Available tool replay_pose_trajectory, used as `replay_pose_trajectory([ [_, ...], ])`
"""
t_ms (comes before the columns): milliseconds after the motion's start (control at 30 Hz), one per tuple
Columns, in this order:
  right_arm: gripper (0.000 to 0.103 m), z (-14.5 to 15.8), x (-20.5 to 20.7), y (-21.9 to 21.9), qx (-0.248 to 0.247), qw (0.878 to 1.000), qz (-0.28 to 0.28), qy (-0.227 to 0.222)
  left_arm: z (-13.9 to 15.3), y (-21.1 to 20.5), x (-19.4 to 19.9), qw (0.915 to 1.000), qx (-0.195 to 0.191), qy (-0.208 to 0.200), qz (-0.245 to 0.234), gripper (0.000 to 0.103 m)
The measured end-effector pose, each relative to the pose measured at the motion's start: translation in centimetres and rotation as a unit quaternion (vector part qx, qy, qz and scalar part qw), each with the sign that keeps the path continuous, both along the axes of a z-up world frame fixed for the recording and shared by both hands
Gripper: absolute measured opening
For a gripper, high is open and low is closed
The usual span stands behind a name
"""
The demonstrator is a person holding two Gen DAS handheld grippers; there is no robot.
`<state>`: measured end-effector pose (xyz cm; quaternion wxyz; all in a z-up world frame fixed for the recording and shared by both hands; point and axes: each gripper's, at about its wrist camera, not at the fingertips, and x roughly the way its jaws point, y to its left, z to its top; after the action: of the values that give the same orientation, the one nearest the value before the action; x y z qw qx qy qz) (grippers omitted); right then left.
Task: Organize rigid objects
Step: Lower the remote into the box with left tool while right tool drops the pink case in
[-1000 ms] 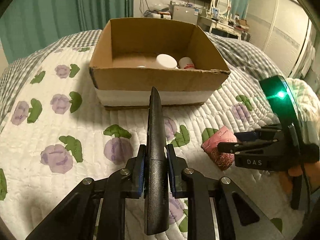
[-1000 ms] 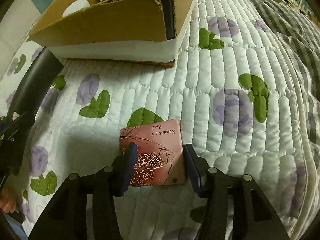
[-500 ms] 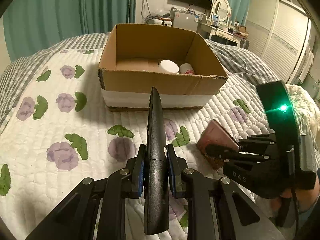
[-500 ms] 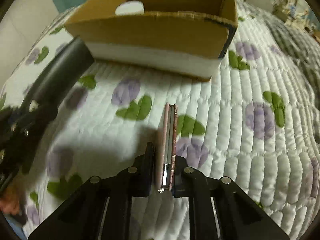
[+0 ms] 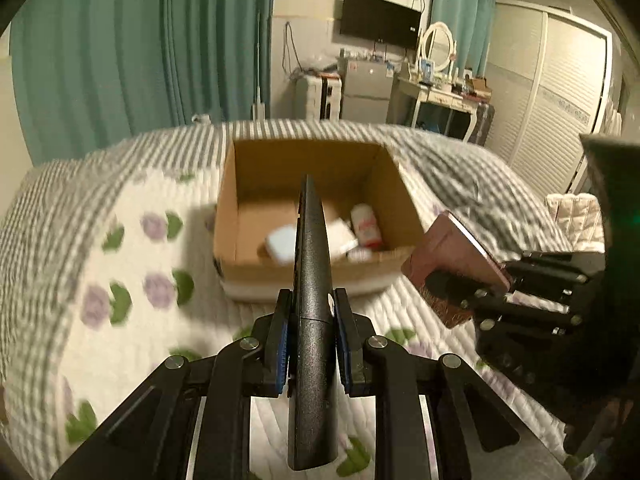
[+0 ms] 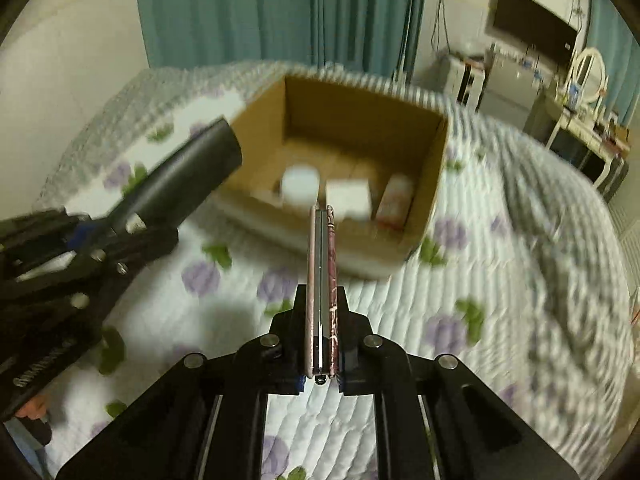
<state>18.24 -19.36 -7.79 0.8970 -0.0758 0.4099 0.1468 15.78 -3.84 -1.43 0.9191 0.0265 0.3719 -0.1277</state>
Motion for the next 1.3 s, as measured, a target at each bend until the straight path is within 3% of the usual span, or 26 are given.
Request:
replay_pose_trajectory([
  [100,0.009,2.7,2.2,-0.1,0.001,1.0,0.003,-0.024,1.6,-0.3,1.8,0.9999,0.004,-0.015,0.002,0.02],
  [300,0.009,4.8,6.9,0.0,0.028,0.999,0.016,-0.036,2.5,-0.9,6.6,0.9993,0.016,-0.032,0.004,0.02],
  [467,0.009,4.2,11.7,0.6,0.016,0.999,0.025,-0.042,0.2,-1.2,11.2,0.9993,0.031,-0.018,0.009,0.02],
  [633,0.009,1.4,16.0,0.7,0.003,0.999,0.028,-0.026,-3.5,-1.1,15.3,0.9987,0.048,0.013,0.007,0.02],
  [933,0.009,-3.6,19.9,0.5,-0.008,0.999,0.035,0.013,-6.9,-1.1,17.4,0.9974,0.062,0.035,0.01,0.02],
  [1300,0.01,-1.4,19.7,-0.5,0.056,0.998,-0.001,0.016,-3.7,0.1,15.1,0.9989,0.04,0.01,0.021,0.024],
])
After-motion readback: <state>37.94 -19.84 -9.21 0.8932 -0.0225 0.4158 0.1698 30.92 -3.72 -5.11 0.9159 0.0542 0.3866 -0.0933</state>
